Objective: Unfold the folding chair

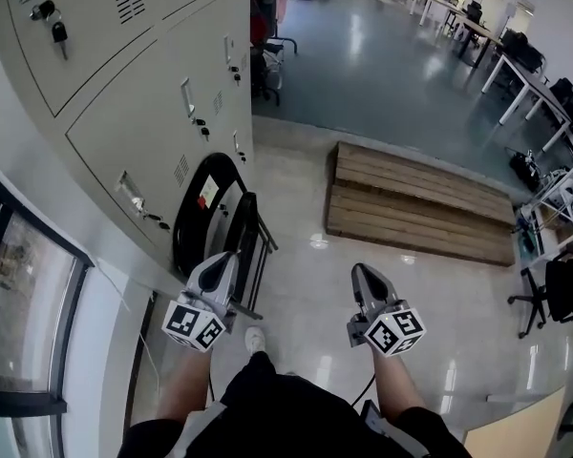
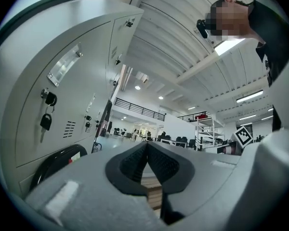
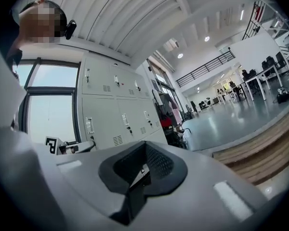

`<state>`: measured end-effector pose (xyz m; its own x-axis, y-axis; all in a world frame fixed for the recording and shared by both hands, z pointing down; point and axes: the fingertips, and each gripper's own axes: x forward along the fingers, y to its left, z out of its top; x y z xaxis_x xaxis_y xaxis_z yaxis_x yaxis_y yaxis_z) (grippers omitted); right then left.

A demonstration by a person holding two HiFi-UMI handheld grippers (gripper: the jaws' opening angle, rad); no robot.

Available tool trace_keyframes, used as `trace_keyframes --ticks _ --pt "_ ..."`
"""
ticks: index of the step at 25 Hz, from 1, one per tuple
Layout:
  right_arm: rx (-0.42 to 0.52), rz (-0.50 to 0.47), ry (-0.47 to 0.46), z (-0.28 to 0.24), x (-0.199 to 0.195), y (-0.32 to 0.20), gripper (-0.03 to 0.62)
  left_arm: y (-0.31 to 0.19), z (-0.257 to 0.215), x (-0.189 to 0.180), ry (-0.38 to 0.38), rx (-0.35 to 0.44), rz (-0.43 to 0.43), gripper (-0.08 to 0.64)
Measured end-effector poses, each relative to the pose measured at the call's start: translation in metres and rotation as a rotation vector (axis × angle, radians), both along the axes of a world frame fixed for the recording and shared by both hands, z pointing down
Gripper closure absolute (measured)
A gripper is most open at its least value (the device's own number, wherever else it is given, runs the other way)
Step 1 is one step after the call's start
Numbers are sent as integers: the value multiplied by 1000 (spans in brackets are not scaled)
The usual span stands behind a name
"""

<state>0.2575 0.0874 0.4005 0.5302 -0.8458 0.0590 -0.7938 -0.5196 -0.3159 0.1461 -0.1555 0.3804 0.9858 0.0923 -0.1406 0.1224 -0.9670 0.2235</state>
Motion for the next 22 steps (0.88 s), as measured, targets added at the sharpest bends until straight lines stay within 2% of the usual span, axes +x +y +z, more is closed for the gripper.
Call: trace_keyframes --ticks 12,16,22 --pt "-9 -128 -4 -3 47 -114 588 -44 -11 65 16 -19 -11 557" --pt "3 -149 -4 -8 66 -147 588 -57 -12 83 21 2 -2 557" --pt "4 -251 -3 -8 96 -183 588 -76 -10 102 15 14 -99 557"
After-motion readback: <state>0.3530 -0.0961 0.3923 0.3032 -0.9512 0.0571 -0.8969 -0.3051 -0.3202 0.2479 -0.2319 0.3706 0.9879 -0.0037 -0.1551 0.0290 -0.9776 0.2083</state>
